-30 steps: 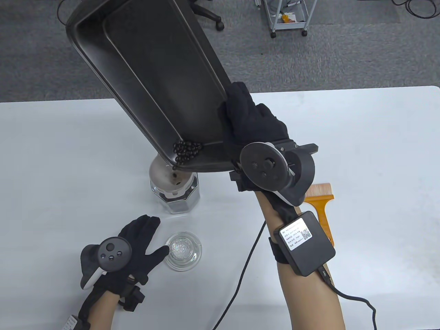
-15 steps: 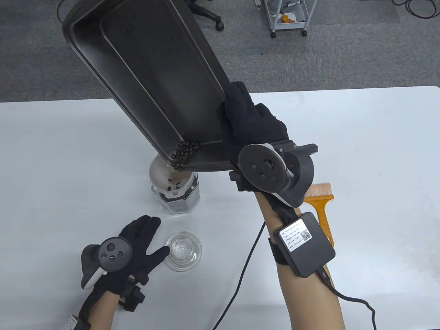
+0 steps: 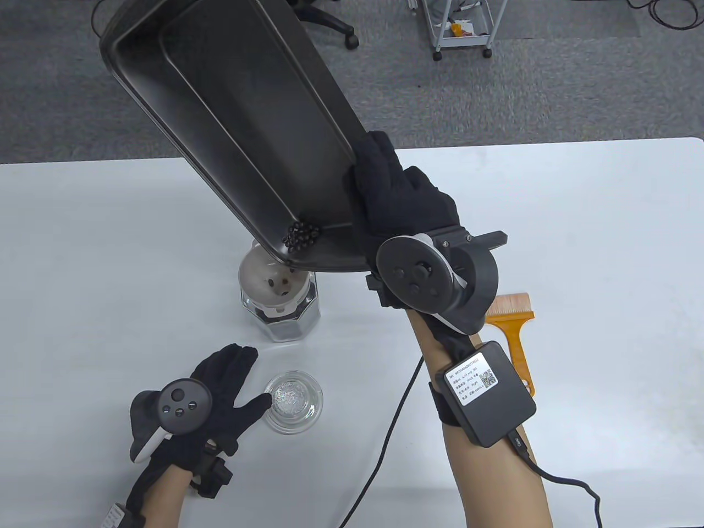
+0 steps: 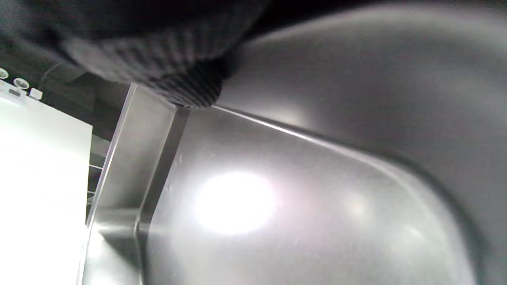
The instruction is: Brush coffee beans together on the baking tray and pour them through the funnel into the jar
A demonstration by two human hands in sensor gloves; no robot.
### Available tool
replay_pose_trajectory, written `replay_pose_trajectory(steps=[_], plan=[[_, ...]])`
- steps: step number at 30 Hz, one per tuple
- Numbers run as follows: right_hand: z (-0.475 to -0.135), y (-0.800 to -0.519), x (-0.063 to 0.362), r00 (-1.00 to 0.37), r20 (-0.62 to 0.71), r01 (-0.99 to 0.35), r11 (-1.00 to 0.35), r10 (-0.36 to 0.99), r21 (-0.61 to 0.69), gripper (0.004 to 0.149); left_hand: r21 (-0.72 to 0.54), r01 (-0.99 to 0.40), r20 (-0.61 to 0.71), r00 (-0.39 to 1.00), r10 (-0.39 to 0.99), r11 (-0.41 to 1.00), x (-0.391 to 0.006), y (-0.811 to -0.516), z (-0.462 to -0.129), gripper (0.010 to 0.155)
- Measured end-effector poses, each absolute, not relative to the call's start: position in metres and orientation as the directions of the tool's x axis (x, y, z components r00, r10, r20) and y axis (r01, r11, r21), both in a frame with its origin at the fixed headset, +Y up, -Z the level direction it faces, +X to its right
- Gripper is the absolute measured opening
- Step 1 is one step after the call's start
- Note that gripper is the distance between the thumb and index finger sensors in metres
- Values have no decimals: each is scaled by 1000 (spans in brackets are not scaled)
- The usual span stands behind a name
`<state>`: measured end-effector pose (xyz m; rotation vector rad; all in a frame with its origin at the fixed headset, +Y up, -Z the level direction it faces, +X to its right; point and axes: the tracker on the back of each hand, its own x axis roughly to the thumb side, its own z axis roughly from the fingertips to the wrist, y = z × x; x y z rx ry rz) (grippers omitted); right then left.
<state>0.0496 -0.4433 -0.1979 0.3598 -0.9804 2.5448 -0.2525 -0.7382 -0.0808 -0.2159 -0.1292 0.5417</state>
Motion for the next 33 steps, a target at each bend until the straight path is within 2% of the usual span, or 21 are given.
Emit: replay_pose_trajectory(steps=[4, 5, 6, 11, 12, 14, 16, 20, 24, 26, 27, 28, 31, 33], plan=[[-197, -443, 48, -880, 382, -465, -669, 281, -579, 24, -237, -497, 64, 850, 524, 835, -253, -738, -81, 83], [-198, -443, 47, -874, 391, -477, -668, 289, -571, 30, -237, -497, 64, 850, 524, 835, -253, -738, -81, 83], [-198, -443, 47, -875, 391, -473, -670, 285, -572, 23, -237, -496, 64, 850, 523, 835, -253, -738, -81, 83], [-197, -442, 44, -881, 384, -464, -658, 276, -593, 24, -237, -496, 65, 850, 523, 835, -253, -738, -81, 83], [-197, -443, 43, -873, 397, -478, -658, 284, -581, 28, -238, -497, 65, 849, 524, 835, -252, -738, -81, 83], [-198, -443, 45, -873, 411, -471, -671, 261, -573, 23, -240, -494, 66, 851, 521, 836, -252, -739, -81, 83], [-198, -445, 45, -887, 391, -445, -674, 244, -589, 28, -244, -494, 66, 850, 523, 834, -252, -739, -81, 83], [-198, -446, 42, -883, 402, -450, -676, 242, -583, 23, -250, -491, 66, 851, 521, 834, -250, -740, -82, 83], [-198, -445, 43, -895, 387, -428, -674, 223, -602, 27, -246, -491, 69, 851, 520, 836, -250, -739, -81, 83], [-198, -445, 42, -883, 399, -454, -668, 248, -589, 24, -246, -495, 67, 849, 524, 833, -250, -739, -82, 83], [-198, -445, 42, -873, 417, -468, -670, 252, -576, 30, -247, -495, 66, 849, 524, 833, -250, -740, -82, 83], [-198, -444, 42, -876, 419, -461, -673, 239, -579, 23, -247, -495, 66, 849, 524, 833, -250, -740, -82, 83], [-199, -444, 44, -887, 392, -445, -676, 243, -587, 29, -251, -493, 66, 850, 523, 833, -250, -740, -82, 83], [-199, -446, 43, -881, 400, -458, -662, 251, -594, 25, -251, -493, 66, 850, 522, 833, -250, -740, -82, 83]])
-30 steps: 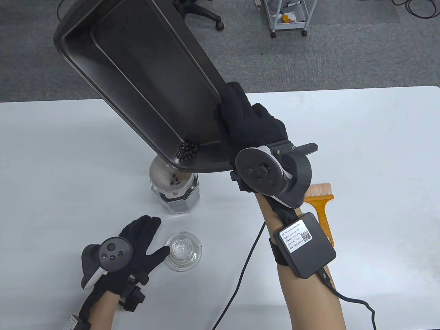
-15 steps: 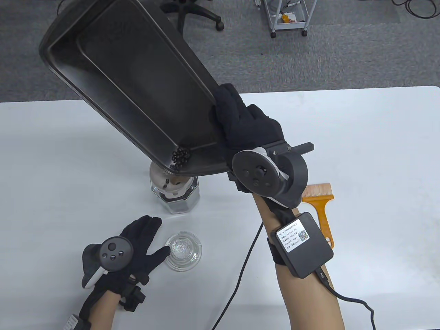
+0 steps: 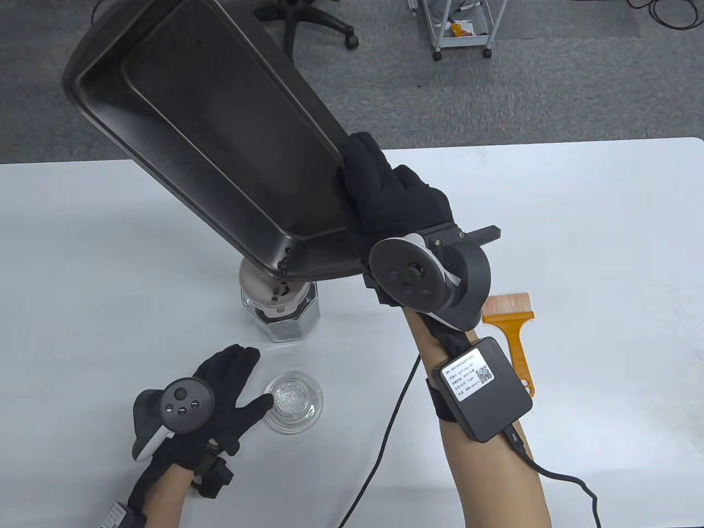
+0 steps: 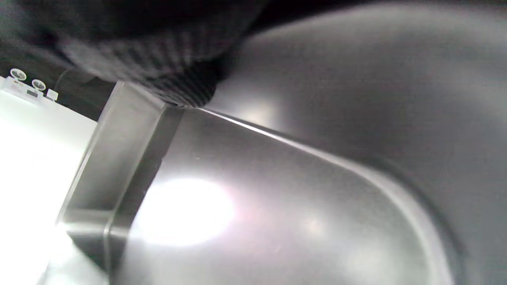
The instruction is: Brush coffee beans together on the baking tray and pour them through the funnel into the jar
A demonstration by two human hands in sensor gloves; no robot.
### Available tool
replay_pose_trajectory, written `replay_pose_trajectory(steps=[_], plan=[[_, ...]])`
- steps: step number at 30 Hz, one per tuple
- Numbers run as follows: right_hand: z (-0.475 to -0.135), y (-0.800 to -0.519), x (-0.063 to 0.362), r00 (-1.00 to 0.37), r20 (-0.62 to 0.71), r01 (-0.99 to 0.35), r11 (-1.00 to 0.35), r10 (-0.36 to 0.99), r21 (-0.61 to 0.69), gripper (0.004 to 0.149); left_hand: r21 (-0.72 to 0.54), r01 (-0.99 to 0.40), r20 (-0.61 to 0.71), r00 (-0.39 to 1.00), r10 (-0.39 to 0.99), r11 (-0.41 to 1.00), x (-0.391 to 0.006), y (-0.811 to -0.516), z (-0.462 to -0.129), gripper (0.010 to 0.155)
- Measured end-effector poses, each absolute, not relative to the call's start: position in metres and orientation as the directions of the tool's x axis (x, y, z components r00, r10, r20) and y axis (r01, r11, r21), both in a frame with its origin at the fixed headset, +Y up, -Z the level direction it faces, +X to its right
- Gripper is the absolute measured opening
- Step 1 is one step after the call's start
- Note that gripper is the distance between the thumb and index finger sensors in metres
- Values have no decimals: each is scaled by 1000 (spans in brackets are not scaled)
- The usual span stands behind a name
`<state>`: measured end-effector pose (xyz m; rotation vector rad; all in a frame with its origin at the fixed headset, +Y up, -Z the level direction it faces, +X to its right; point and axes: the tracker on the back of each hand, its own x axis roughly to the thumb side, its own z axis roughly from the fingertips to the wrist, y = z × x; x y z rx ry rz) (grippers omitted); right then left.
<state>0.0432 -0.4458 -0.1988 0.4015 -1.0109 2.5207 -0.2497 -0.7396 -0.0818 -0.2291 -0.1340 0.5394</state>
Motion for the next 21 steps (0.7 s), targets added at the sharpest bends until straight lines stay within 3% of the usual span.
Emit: replay_pose_trajectory(steps=[7, 8, 10, 14, 15, 17, 21], plan=[[-199, -446, 44, -880, 397, -462, -665, 261, -587, 24, -254, -490, 65, 851, 520, 834, -250, -740, -82, 83], [-198, -446, 43, -876, 410, -468, -662, 256, -586, 30, -254, -491, 65, 851, 521, 833, -250, -740, -82, 83], [-199, -445, 43, -883, 409, -450, -667, 232, -594, 23, -252, -489, 65, 852, 519, 835, -250, -740, -82, 83], [-199, -446, 41, -887, 395, -446, -664, 239, -600, 25, -251, -489, 65, 852, 519, 835, -250, -740, -82, 83], [-199, -446, 42, -880, 405, -459, -665, 248, -590, 32, -251, -488, 66, 853, 518, 836, -250, -740, -82, 83], [-200, -446, 43, -885, 402, -447, -666, 234, -597, 25, -249, -488, 67, 853, 518, 836, -250, -740, -82, 83], [-200, -446, 46, -893, 363, -443, -655, 266, -612, 26, -251, -491, 66, 851, 521, 834, -250, -740, -82, 83]])
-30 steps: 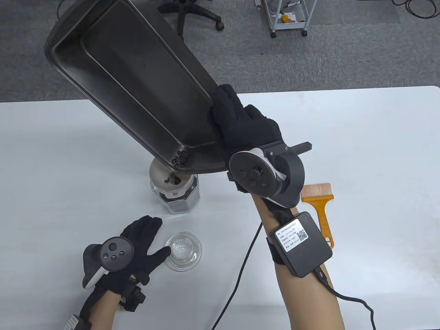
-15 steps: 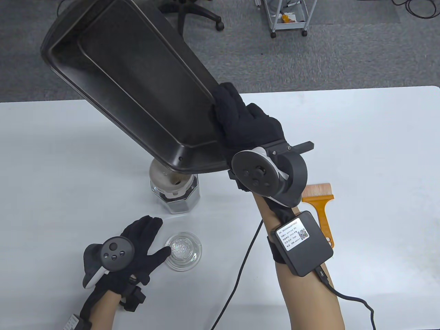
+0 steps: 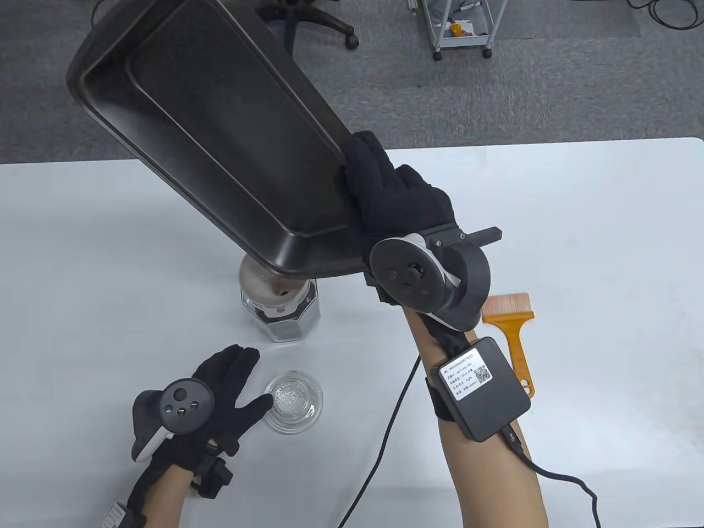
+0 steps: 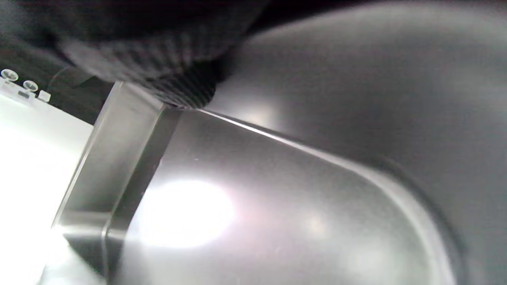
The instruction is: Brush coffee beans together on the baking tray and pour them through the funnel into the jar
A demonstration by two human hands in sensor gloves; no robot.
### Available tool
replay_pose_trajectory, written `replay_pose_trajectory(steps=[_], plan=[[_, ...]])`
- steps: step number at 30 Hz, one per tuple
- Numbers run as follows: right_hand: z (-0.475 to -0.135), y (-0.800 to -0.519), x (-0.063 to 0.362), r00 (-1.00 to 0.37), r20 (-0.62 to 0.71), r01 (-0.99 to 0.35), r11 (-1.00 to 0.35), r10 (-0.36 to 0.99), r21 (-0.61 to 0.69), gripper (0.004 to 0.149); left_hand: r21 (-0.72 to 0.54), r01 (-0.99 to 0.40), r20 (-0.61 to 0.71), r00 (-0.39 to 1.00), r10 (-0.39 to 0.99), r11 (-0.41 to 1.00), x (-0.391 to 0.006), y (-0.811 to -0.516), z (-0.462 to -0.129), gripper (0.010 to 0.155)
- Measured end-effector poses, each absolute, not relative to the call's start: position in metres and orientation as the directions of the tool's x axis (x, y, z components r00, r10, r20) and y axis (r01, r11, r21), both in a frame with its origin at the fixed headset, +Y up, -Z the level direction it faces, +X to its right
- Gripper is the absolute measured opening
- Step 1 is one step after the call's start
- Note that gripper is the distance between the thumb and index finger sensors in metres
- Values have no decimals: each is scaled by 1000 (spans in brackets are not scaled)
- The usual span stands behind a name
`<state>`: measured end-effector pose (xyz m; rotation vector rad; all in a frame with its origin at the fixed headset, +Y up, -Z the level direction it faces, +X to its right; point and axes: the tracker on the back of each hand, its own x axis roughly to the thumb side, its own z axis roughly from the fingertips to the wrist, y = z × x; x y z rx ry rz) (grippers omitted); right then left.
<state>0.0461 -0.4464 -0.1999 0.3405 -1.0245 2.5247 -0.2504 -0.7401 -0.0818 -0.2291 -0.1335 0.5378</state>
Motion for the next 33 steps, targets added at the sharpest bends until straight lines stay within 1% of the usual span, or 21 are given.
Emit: replay_pose_trajectory(steps=[7, 8, 10, 14, 17, 26, 33], plan=[[-204, -442, 75, -859, 283, -507, -632, 427, -586, 26, -251, -490, 66, 852, 520, 835, -251, -740, -82, 83], [-205, -441, 82, -848, 260, -520, -631, 462, -575, 34, -252, -491, 65, 851, 521, 834, -251, -740, -82, 83], [-207, -441, 93, -831, 217, -537, -637, 511, -553, 33, -254, -490, 66, 852, 520, 834, -250, -740, -82, 83], [-212, -447, 120, -799, 124, -566, -667, 588, -483, 32, -253, -483, 70, 855, 513, 839, -250, -740, -81, 83], [-215, -460, 141, -771, 50, -594, -688, 635, -418, 30, -251, -487, 67, 854, 517, 837, -250, -741, -81, 83], [-216, -494, 183, -731, -72, -624, -708, 679, -330, 28, -254, -483, 63, 856, 513, 838, -250, -741, -81, 82], [-212, -518, 203, -722, -138, -624, -725, 678, -292, 27, -255, -488, 62, 853, 518, 835, -250, -741, -81, 82]])
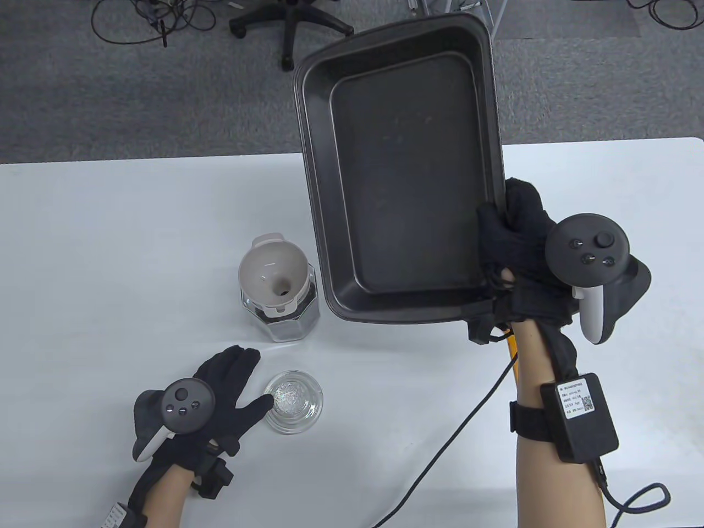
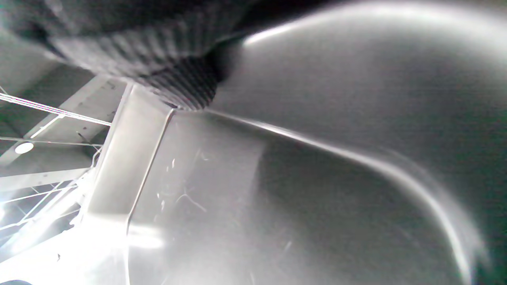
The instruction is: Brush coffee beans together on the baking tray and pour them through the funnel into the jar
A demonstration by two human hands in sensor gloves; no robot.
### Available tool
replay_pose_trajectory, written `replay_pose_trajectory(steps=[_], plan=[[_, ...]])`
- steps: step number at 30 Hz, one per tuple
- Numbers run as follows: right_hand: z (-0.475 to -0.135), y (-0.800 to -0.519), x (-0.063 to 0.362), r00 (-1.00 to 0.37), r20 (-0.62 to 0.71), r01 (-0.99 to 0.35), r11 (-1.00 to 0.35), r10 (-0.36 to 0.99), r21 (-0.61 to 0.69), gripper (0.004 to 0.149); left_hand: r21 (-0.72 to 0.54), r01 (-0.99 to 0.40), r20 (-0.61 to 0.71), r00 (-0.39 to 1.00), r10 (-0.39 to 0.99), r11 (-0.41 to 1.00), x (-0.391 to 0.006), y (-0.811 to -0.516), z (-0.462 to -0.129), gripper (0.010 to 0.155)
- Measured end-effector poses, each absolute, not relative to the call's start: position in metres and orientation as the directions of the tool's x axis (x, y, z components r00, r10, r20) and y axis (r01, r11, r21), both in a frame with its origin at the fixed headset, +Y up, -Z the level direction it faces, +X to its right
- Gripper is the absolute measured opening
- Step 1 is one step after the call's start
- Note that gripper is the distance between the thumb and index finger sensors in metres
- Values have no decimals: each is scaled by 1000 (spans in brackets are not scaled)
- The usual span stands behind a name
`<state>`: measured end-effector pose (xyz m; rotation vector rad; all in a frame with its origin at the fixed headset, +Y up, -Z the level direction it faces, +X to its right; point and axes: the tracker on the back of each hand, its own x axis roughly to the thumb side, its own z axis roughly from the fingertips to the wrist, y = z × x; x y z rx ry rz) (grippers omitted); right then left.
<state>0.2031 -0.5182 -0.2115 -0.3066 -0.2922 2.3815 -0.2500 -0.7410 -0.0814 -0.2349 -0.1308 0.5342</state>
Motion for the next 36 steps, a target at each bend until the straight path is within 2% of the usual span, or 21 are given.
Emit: replay_pose_trajectory(steps=[12, 36], plan=[[-200, -564, 225, -713, -220, -628, -746, 666, -221, 26, -256, -490, 59, 853, 519, 834, -251, -741, -82, 82], [-177, -679, 248, -650, -383, -706, -708, 656, -14, 23, -254, -485, 56, 856, 513, 837, -252, -741, -81, 83]])
